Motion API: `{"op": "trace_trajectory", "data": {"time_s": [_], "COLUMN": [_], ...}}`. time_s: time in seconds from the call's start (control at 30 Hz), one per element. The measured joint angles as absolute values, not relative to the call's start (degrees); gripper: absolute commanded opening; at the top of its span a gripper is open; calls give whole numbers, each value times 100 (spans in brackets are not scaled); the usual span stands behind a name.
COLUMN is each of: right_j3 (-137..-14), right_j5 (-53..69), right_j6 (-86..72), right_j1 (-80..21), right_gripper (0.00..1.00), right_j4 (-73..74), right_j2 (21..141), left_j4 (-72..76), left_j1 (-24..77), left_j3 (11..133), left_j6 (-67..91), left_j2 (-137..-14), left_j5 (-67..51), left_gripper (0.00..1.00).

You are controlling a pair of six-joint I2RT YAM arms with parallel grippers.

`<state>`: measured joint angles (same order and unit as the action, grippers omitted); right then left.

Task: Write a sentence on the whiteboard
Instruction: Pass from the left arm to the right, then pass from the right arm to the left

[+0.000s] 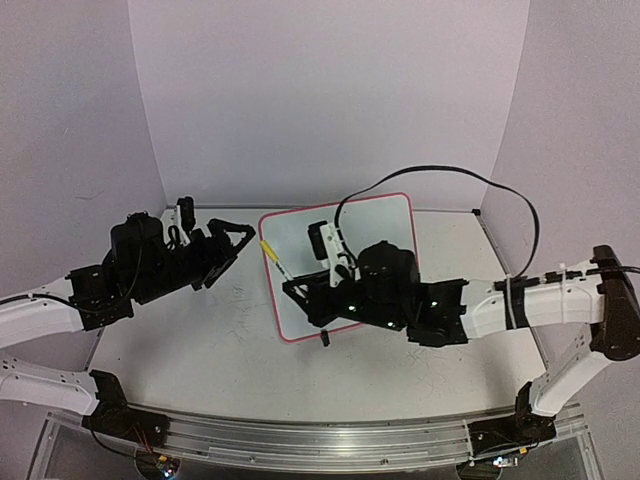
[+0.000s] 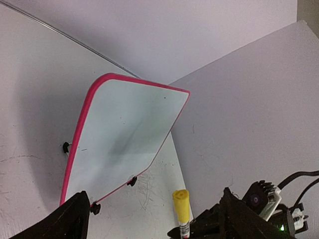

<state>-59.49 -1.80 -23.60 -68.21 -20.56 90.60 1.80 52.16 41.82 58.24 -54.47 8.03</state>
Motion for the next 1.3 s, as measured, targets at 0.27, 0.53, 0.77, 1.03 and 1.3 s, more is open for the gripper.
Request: {"op": "trace_trajectory", "data": {"time_s": [0.27,0.53,0.77,1.03,1.3], "right_j3": [-5194,-5210,-5210,-5231,-5238], "right_j5": [1570,2517,2881,2990,2929], "right_j6": [-997,-167,111,216,254], "right_j1": [-5805,-5865,-5865,-5865,-5865], "right_gripper": [0,0,0,0,0], "right_j4": [-787,263,714,808,829], "right_j2": [7429,6919,6945,7061,7078], "left_j4": [-246,12,399,467,460], "left_j1": [5212,5314,5334,5422,5590], "left_j3": [5144,5214,5214,5214,5216], "left_j6": [4482,4005,4028,4091,4094], "left_j2": [-6370,-7072,-7079,-7339,-7608], "left_j5": [-1297,-3413,-3973,-4211,-4413], "left_gripper": [89,86,54,52,39]}}
